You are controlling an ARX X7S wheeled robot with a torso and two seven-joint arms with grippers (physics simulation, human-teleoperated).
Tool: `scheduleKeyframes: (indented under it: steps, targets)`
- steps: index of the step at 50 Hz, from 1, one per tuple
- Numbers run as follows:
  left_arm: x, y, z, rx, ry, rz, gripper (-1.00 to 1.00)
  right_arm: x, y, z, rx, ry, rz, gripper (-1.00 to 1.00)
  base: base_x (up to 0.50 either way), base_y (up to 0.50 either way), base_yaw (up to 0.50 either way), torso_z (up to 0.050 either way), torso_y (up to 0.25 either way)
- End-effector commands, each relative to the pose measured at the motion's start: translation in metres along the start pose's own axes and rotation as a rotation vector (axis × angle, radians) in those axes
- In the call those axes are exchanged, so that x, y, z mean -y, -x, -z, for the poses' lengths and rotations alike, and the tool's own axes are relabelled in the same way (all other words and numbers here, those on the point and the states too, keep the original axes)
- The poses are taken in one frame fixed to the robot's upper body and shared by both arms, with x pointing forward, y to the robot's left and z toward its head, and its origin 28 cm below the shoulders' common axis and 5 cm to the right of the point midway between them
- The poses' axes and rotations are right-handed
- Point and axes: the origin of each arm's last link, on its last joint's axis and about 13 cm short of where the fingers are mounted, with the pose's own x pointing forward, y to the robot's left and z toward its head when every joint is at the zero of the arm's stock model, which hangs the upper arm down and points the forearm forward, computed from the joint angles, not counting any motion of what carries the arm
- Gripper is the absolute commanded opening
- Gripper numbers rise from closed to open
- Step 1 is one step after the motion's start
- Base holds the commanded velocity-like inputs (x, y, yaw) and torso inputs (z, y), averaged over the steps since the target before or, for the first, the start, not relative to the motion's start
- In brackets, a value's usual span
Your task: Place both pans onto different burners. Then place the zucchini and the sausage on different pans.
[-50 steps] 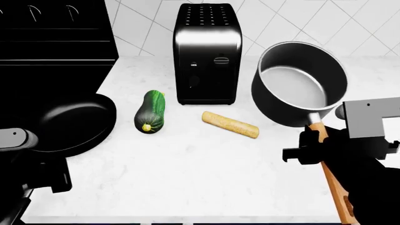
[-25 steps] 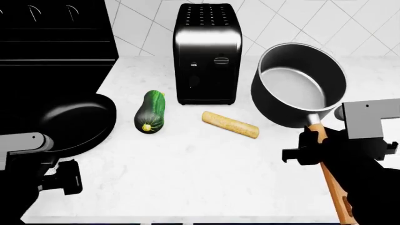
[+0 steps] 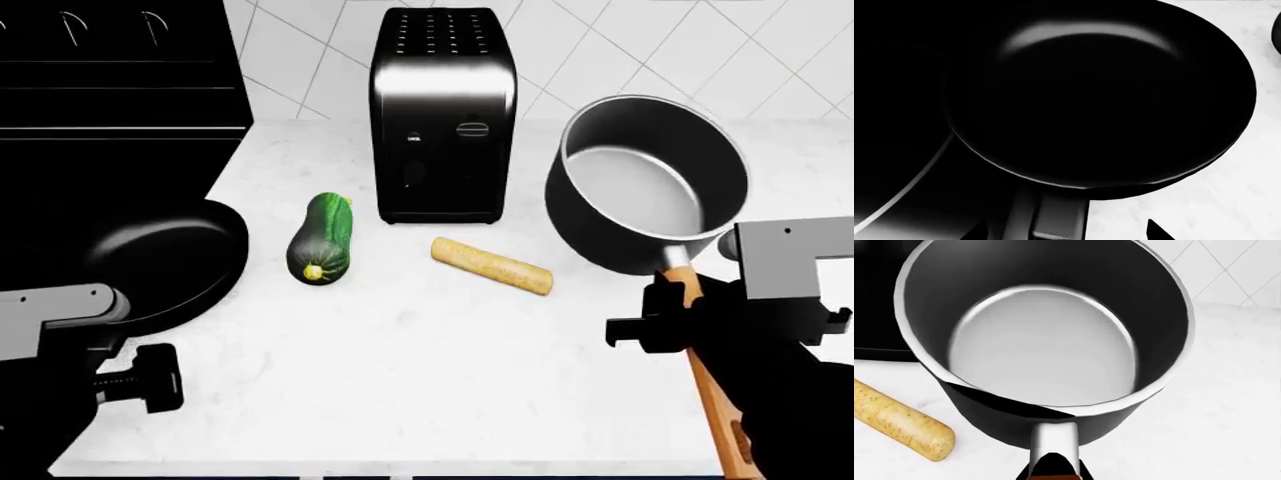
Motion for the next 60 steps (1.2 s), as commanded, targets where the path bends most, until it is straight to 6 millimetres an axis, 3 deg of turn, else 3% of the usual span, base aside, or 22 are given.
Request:
scheduleKeyframes:
  steps: [1, 7, 8, 28, 33, 36, 42, 60]
  targets:
    - [-0.001, -0.007, 0.006, -0.030, -0.002, -0.006, 1.00, 0.002, -0.001, -0.003, 0.030, 0.001, 0.031, -1.00, 0.00, 0.00, 0.00, 0.000, 0.000]
    - [0.000, -0.009, 0.008, -0.038, 0.001, -0.004, 1.00, 0.002, -0.001, -0.002, 0.030, 0.000, 0.030, -1.00, 0.00, 0.00, 0.00, 0.000, 0.000]
    - [0.000, -0.009, 0.008, -0.035, -0.003, -0.004, -1.00, 0.002, -0.002, -0.002, 0.030, -0.001, 0.029, -1.00, 0.00, 0.00, 0.00, 0.000, 0.000]
    - [0.001, -0.001, -0.003, 0.121, 0.021, -0.016, -1.00, 0.002, -0.001, 0.000, 0.034, -0.005, 0.026, -1.00, 0.00, 0.00, 0.00, 0.000, 0.000]
    - [0.007, 0.011, -0.016, 0.198, 0.012, 0.004, -1.00, 0.002, 0.002, 0.000, 0.049, -0.002, 0.012, -1.00, 0.00, 0.00, 0.00, 0.000, 0.004]
    - [0.012, 0.036, -0.033, 0.302, -0.005, 0.037, -1.00, 0.002, 0.013, -0.001, 0.094, 0.024, -0.052, -1.00, 0.00, 0.00, 0.00, 0.000, 0.004]
    - [0.015, 0.055, -0.044, 0.376, -0.027, 0.060, -1.00, 0.003, 0.021, -0.004, 0.117, 0.040, -0.047, -1.00, 0.00, 0.00, 0.00, 0.002, 0.006]
    - [0.020, 0.070, -0.054, 0.437, -0.065, 0.081, -1.00, 0.003, 0.024, -0.008, 0.119, 0.034, -0.021, -1.00, -0.01, 0.00, 0.00, 0.002, 0.005]
